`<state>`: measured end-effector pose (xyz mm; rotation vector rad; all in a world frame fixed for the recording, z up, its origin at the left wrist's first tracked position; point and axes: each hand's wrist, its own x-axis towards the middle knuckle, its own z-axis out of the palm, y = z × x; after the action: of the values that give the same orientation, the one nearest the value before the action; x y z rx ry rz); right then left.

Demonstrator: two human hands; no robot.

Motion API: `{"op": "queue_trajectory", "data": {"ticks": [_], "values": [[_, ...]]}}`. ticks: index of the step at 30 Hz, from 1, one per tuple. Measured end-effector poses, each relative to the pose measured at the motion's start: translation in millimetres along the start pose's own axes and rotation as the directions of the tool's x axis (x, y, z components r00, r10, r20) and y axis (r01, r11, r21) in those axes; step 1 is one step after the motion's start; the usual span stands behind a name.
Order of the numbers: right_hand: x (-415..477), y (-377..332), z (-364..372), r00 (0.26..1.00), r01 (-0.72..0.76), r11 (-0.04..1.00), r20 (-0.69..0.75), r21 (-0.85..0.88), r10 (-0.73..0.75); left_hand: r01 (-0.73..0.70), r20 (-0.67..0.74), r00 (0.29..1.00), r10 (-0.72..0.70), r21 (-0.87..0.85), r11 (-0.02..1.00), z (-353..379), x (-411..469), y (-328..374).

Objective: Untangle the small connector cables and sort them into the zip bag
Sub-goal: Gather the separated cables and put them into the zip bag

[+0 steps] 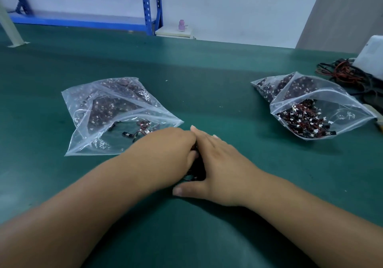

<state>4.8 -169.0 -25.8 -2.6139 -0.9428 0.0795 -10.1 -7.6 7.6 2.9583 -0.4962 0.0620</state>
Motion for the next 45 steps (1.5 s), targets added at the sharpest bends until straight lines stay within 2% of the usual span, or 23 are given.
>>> {"op": "queue_trajectory", "data": {"ticks": [3,6,9,11,14,18,21,24,30,35,40,45], "values": [[8.8,-6.5,6.2,0.995,-0.048,0.997,-0.091,-0.054,0.043,0.054,-0.009,0.998,-0.055,-0.085,0.995,-10.3,1.3,-7.6],[13.1,-9.0,12.0,0.981,-0.075,0.983,-0.192,-0.166,0.042,0.168,-0.160,0.971,-0.178,-0.071,0.983,-22.5,-1.1,-22.8],[17.9,-9.1,11.9,0.977,-0.073,0.986,-0.210,-0.151,0.040,0.263,-0.195,0.952,-0.238,0.115,0.958,-27.8,-4.4,-36.5],[18.7,-8.9,9.3,0.980,-0.042,0.988,-0.198,-0.152,0.012,0.313,-0.140,0.948,-0.285,0.266,0.912,-26.3,-5.0,-45.3],[15.9,-10.0,6.4,0.982,-0.002,0.980,-0.187,-0.198,-0.036,0.332,-0.077,0.942,-0.326,0.348,0.877,-22.7,-4.6,-56.4],[14.4,-17.1,8.0,0.976,-0.031,0.986,-0.216,-0.162,-0.005,0.344,-0.129,0.939,-0.319,0.284,0.895,-19.7,0.7,-60.8],[20.5,-36.4,17.1,0.952,-0.192,0.965,-0.274,-0.179,0.138,0.311,-0.182,0.945,-0.271,0.247,0.918,-14.7,8.7,-62.2],[35.9,-44.9,24.4,0.925,-0.309,0.930,-0.292,-0.200,0.244,0.343,-0.144,0.938,-0.315,0.255,0.904,-7.3,12.7,-65.1],[25.6,-27.3,17.4,0.945,-0.221,0.951,-0.287,-0.217,0.155,0.421,-0.066,0.905,-0.420,0.282,0.862,3.5,19.3,-76.2],[-0.9,5.9,3.1,0.933,-0.286,0.917,-0.300,-0.277,0.200,0.453,0.046,0.882,-0.468,0.186,0.872,10.3,23.1,-96.5],[-20.2,36.1,-13.4,0.969,-0.185,0.934,-0.213,-0.305,0.122,0.449,0.046,0.889,-0.456,0.110,0.887,10.8,18.9,-86.6],[-36.4,50.7,-21.6,0.974,-0.134,0.925,-0.217,-0.354,0.059,0.448,0.029,0.887,-0.461,0.186,0.875,14.4,23.3,-80.7]]}}
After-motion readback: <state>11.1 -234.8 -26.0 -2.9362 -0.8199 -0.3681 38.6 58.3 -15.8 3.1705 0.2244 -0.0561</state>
